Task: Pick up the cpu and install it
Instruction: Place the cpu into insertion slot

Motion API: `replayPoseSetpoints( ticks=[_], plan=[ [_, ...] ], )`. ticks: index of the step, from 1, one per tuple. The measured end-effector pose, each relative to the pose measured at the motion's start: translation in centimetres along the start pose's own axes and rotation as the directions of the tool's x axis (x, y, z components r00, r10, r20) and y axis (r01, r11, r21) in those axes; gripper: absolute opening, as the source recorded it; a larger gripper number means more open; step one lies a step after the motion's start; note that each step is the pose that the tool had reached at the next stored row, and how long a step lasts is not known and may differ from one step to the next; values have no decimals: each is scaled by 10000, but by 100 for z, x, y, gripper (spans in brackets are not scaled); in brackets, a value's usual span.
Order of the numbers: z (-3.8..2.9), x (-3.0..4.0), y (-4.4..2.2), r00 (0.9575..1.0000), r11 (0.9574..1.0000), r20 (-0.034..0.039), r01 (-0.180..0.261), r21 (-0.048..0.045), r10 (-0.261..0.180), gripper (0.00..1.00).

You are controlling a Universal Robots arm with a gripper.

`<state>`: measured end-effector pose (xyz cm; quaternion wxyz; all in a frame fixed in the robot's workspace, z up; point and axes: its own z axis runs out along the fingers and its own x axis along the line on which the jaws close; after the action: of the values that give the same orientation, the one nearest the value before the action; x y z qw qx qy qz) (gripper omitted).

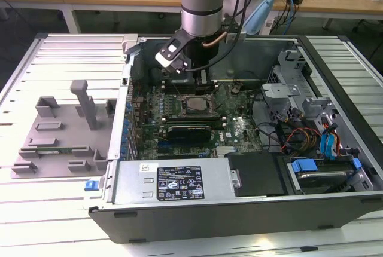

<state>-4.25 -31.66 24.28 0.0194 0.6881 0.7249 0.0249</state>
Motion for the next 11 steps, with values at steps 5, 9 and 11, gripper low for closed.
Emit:
replayPoseSetpoints(
  ticks=[5, 9, 11],
  plan=[
    [2, -3, 47, 10000, 9998, -9, -18, 221, 18, 11],
    [2, -3, 50, 10000, 9997, -8, -33, 241, 33, 11],
    [2, -3, 50, 10000, 9997, -8, -34, 242, 34, 11]
  ],
)
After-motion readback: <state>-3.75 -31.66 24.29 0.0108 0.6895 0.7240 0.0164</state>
